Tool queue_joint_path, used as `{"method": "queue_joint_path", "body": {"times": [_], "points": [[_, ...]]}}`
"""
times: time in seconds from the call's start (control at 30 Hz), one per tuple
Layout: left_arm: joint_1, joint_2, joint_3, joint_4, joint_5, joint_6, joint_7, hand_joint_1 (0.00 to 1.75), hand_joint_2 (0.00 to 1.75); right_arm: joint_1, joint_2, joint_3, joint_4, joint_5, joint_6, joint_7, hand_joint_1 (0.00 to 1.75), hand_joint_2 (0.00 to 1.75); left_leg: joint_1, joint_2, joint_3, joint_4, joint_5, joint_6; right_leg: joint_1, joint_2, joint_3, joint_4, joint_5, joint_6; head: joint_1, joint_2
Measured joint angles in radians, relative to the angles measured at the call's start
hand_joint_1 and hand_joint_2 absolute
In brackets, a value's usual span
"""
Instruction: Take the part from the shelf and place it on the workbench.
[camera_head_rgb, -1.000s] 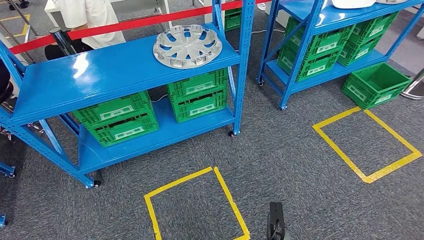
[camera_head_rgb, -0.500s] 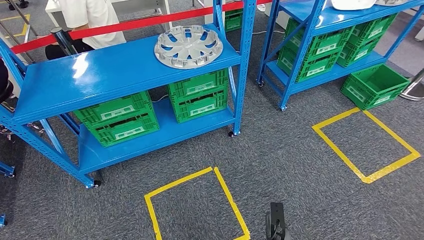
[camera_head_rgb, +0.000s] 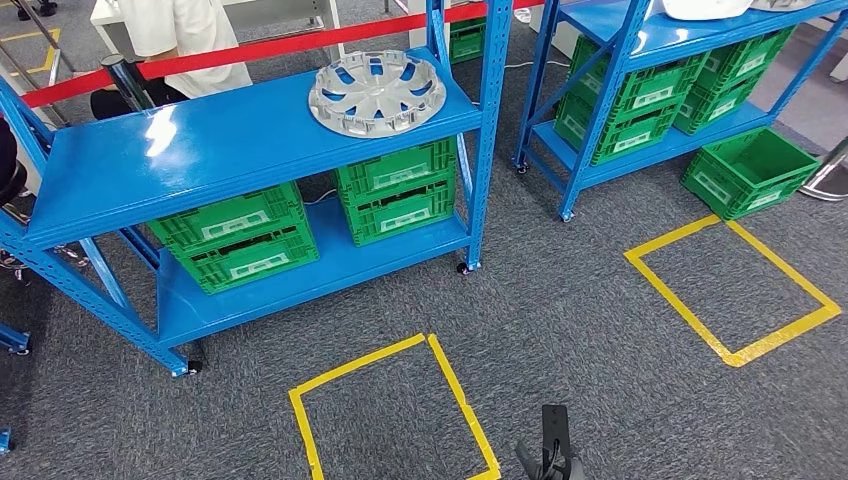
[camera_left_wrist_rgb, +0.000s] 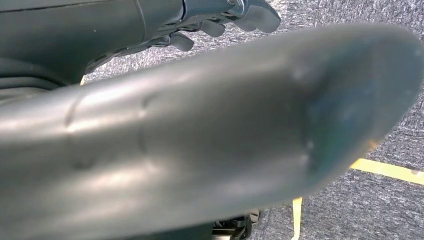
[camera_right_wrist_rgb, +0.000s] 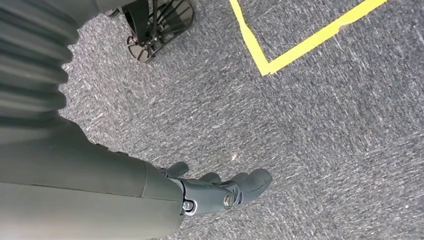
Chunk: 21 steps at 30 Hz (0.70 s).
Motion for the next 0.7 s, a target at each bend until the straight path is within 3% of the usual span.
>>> {"method": "queue_joint_path", "body": {"times": [0.43,0.7], "points": [[0.002,0.000,0.007,0.000,0.010,0.000,0.001,0.00,0.00,-0.001,-0.031,-0.064,0.000,-0.069,0.019,-0.152,0.00,1.75,-0.001,0.000,0.000,0.001,0.000,0.001,-0.001,0.000,0.000,0.000,0.000,0.001,0.000,0.000],[0.002,0.000,0.007,0.000,0.012,0.000,0.001,0.00,0.00,-0.003,-0.055,-0.088,0.000,-0.075,0.029,-0.179,0.00,1.75,-0.001,0.000,0.000,0.001,-0.001,0.002,-0.001,0.000,0.000,0.000,0.000,0.001,0.000,0.000]]}}
